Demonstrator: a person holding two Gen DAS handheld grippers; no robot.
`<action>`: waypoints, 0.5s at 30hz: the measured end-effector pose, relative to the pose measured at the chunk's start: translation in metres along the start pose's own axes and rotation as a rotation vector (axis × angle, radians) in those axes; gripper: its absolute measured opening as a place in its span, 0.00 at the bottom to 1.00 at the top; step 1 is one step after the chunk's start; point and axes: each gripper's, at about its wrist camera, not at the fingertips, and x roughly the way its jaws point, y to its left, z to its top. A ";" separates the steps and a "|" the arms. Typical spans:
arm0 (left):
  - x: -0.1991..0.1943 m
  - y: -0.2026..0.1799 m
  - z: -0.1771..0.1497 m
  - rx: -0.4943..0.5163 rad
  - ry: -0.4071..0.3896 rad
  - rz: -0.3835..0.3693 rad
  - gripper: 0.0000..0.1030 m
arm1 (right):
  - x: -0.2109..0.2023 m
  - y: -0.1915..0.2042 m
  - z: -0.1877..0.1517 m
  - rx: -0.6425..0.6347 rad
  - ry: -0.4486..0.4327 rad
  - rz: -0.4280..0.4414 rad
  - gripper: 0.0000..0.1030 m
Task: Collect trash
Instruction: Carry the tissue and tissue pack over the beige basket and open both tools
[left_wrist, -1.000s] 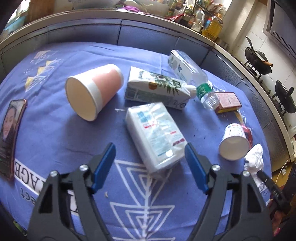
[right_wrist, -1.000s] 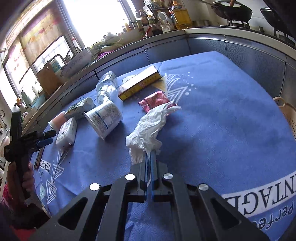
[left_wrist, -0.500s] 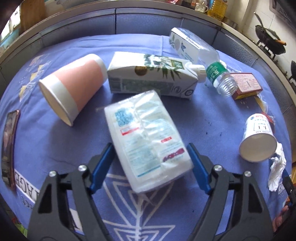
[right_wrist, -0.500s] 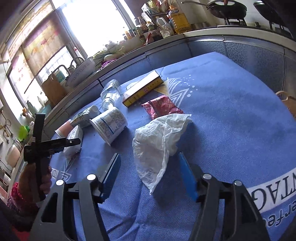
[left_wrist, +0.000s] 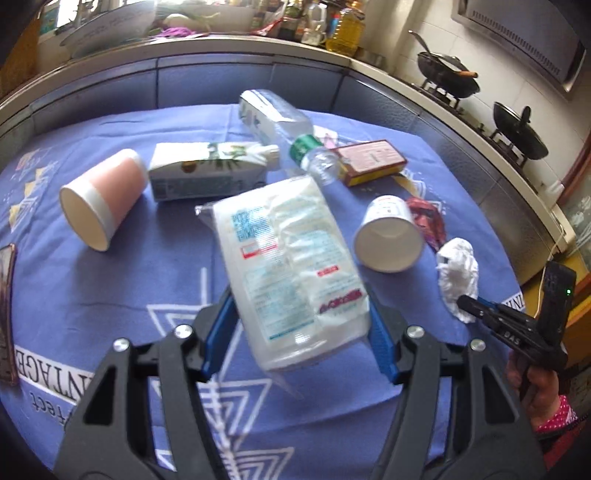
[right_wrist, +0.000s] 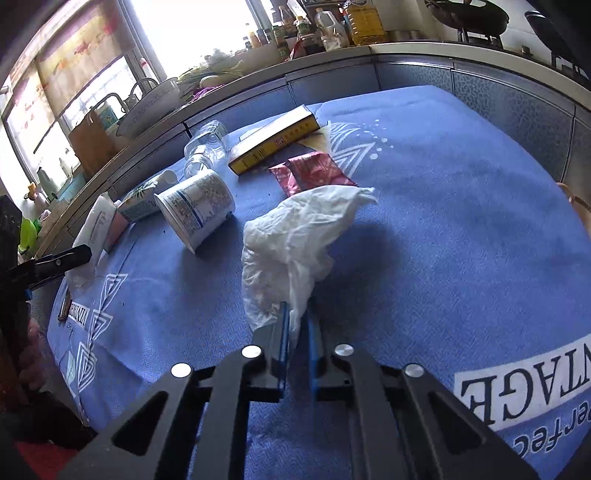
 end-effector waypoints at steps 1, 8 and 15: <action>-0.001 -0.008 0.001 0.012 -0.002 -0.020 0.60 | -0.004 -0.001 0.000 0.002 -0.014 0.008 0.04; 0.004 -0.069 0.024 0.134 -0.015 -0.137 0.61 | -0.051 -0.017 0.010 0.020 -0.190 0.000 0.02; 0.043 -0.176 0.060 0.348 0.023 -0.244 0.61 | -0.091 -0.086 0.019 0.135 -0.324 -0.115 0.02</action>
